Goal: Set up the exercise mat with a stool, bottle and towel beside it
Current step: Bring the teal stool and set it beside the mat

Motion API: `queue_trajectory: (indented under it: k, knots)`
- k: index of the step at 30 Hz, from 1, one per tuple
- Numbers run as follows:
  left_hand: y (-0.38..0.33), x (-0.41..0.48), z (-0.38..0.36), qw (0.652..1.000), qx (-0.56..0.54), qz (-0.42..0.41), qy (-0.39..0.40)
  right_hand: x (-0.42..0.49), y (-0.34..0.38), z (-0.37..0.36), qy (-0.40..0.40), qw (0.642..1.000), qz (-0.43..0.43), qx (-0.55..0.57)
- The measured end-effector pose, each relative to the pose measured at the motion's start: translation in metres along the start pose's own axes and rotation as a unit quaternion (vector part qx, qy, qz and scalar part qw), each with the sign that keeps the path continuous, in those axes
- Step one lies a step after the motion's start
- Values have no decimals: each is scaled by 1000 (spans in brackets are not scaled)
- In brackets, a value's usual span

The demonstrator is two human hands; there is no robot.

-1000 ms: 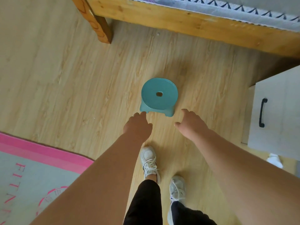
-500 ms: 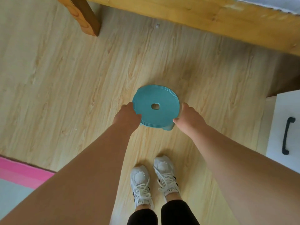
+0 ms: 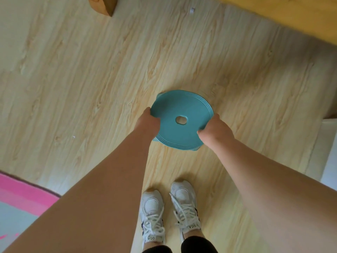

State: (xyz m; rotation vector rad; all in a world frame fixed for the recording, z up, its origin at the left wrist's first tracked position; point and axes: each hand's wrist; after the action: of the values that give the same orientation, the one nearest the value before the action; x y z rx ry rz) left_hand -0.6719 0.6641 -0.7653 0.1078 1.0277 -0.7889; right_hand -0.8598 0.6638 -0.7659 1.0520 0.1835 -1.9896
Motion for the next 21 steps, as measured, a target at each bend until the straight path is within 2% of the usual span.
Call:
queue_trajectory:
  k: [5, 13, 17, 21]
  knots:
    - [22, -20, 5, 998, -56, 18, -6, -13, 10, -5, -9, 999, 16, -29]
    - [90, -52, 38, 980, -171, 85, -54, -53, 75, -18, 10, 986, 130, -103]
    - [137, -66, 63, 961, -241, 108, -87, -79, 122, -54, 28, 969, 202, -141]
    - [175, -78, 78, 945, -277, 124, -125, -103, 154, -91, 32, 963, 229, -136]
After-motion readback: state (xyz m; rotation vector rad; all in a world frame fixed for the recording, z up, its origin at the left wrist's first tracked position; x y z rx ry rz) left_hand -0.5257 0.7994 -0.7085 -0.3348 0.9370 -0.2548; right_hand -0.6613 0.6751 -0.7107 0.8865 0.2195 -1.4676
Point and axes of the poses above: each hand's wrist, its own x-axis towards the middle knuckle, its own z-axis out of the back of the hand, y = z × x, and after that the axes turned 14 degrees about x, right-handed
